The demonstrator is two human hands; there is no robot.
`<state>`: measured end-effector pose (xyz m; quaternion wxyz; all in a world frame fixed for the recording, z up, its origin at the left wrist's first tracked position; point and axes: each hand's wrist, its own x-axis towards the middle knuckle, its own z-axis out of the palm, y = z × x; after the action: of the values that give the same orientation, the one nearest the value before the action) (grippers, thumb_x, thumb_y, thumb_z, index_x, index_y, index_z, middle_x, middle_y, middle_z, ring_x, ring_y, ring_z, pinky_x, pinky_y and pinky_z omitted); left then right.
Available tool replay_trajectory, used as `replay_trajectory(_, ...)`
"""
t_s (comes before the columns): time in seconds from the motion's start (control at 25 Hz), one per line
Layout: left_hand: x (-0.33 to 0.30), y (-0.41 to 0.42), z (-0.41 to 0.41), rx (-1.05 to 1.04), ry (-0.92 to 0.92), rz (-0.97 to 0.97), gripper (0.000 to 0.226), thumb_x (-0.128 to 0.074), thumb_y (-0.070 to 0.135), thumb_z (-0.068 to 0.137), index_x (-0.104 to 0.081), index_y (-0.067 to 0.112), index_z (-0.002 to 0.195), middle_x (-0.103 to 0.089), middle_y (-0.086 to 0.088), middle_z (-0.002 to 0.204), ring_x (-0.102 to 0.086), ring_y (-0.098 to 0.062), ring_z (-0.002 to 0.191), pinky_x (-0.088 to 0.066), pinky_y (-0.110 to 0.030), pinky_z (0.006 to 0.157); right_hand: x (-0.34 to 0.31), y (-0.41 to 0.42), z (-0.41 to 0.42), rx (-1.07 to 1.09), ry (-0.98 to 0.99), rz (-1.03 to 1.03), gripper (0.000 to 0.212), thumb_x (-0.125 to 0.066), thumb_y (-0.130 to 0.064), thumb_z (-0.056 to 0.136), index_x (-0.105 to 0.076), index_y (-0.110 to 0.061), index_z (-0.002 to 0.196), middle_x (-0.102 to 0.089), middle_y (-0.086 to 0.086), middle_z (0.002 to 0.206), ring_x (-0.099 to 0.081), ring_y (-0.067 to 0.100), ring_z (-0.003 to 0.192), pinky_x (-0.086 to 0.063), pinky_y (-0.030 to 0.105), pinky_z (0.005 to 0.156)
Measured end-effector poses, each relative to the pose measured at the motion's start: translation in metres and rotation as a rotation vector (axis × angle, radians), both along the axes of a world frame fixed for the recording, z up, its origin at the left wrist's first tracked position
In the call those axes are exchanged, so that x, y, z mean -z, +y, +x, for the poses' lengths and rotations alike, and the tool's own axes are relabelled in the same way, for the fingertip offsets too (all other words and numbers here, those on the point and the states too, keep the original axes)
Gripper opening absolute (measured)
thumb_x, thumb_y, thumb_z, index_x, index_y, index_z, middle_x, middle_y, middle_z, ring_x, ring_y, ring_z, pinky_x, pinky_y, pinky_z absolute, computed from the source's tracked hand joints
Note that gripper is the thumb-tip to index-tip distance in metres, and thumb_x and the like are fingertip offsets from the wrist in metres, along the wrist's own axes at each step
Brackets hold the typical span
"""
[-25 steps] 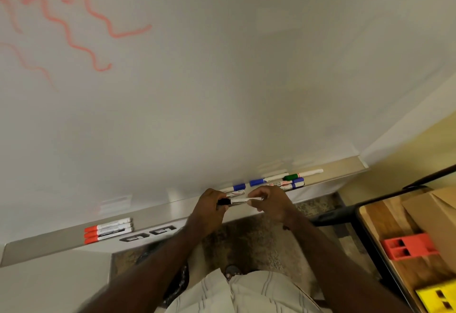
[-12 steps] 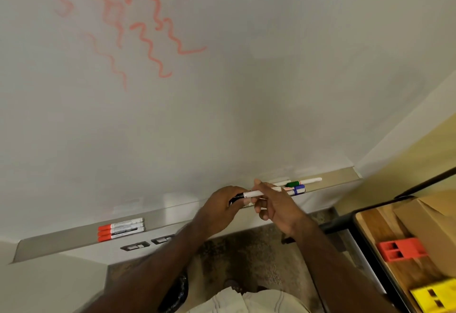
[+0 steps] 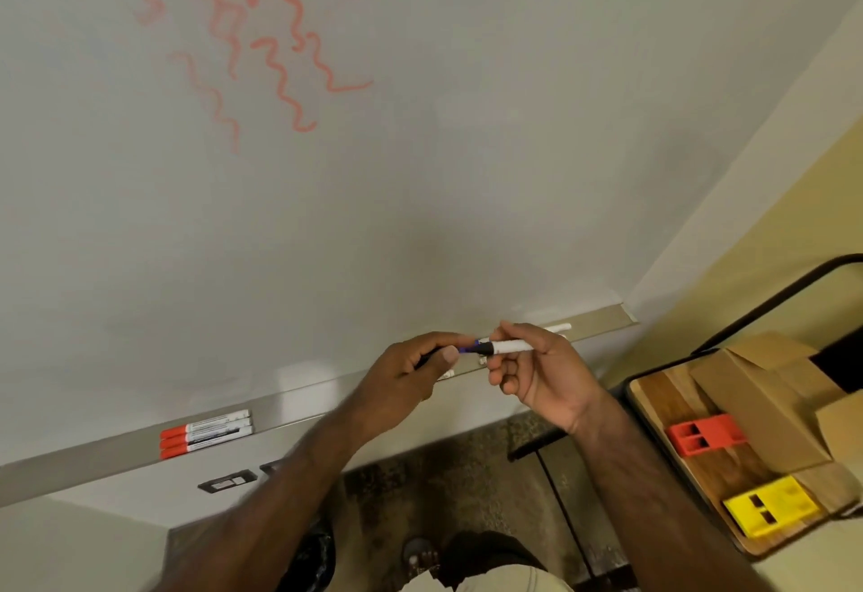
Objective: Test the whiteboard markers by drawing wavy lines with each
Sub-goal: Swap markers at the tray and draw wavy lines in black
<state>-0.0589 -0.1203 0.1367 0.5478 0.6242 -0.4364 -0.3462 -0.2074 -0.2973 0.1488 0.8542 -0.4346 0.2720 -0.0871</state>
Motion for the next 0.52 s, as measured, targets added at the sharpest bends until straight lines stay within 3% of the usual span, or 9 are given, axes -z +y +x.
replay_trajectory(0.12,-0.001,0.004,-0.001,-0.088,-0.015,0.030,0.043,-0.048,0.045,0.103,-0.049,0.048,0.146,-0.058,-0.008,0.091,-0.055,-0.015,0.074,-0.054,-0.027,0.072,-0.003,-0.001,-0.004,-0.004,-0.049,0.019,0.039,-0.056,-0.030,0.106,-0.077,0.002,0.110,-0.077,0.026,0.091,-0.076,0.026,0.066,-0.060,0.029,0.051)
replay_trajectory(0.16,-0.001,0.004,-0.001,-0.107,-0.069,0.047,0.047,-0.046,0.045,0.105,-0.041,0.051,0.151,-0.060,-0.009,0.106,-0.061,-0.015,0.086,-0.057,-0.030,0.084,-0.004,0.000,-0.002,-0.018,-0.063,0.026,0.041,-0.055,-0.031,0.106,-0.076,0.003,0.113,-0.076,0.027,0.096,-0.077,0.027,0.069,-0.061,0.029,0.052)
replay_trajectory(0.24,-0.007,0.003,0.000,-0.152,-0.214,0.030,0.051,-0.045,0.041,0.107,-0.031,0.050,0.155,-0.059,0.008,0.127,-0.060,-0.007,0.114,-0.052,-0.026,0.102,-0.012,0.001,0.007,-0.041,-0.094,0.035,0.042,-0.055,-0.033,0.106,-0.075,0.002,0.117,-0.075,0.030,0.103,-0.077,0.029,0.076,-0.062,0.031,0.055)
replay_trajectory(0.32,-0.023,0.002,0.004,-0.246,-0.361,-0.041,0.049,-0.047,0.036,0.107,-0.034,0.044,0.153,-0.058,0.018,0.121,-0.059,0.000,0.114,-0.050,-0.019,0.098,-0.026,0.001,0.020,-0.056,-0.127,0.031,0.042,-0.055,-0.033,0.106,-0.074,0.002,0.121,-0.073,0.030,0.109,-0.076,0.031,0.082,-0.063,0.034,0.059)
replay_trajectory(0.52,-0.082,0.011,0.037,-0.607,-0.648,-0.268,0.044,-0.066,0.011,0.102,-0.060,0.021,0.145,-0.069,0.008,0.107,-0.065,0.000,0.104,-0.047,-0.008,0.091,-0.078,-0.003,0.063,-0.074,-0.290,-0.193,0.031,-0.065,-0.021,0.096,-0.074,-0.001,0.118,-0.071,0.029,0.109,-0.073,0.034,0.088,-0.061,0.038,0.063)
